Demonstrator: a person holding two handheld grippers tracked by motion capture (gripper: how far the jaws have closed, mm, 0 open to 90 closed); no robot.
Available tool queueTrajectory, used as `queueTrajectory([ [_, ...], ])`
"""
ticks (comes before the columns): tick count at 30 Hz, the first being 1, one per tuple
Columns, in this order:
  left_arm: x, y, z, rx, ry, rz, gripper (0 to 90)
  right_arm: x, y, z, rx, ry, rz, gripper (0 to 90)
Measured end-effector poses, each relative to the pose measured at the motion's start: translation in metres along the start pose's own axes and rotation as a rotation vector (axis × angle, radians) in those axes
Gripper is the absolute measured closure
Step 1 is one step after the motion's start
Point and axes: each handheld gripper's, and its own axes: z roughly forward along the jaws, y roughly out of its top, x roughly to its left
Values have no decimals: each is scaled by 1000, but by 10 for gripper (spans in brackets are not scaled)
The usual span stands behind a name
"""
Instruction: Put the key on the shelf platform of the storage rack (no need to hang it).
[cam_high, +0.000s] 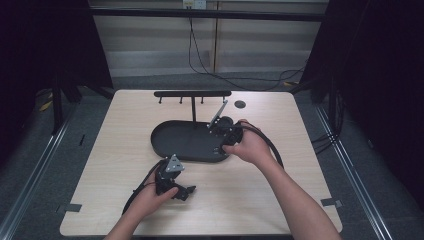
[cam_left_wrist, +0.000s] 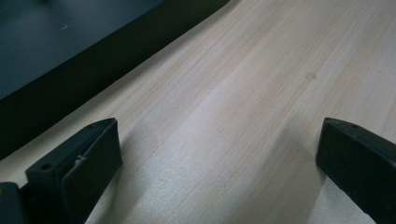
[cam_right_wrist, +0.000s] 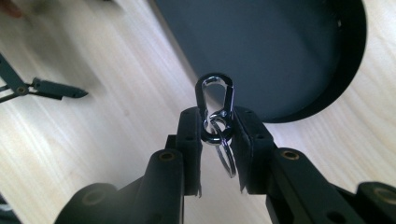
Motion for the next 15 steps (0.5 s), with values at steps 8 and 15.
queueTrajectory([
  [8, 0, 0, 0, -3, 3, -1, 0, -3, 5, 5, -6, 2, 10, 733],
  [15, 0, 0, 0, -4, 2, 0, 0, -7, 7, 10, -10, -3, 20, 733],
])
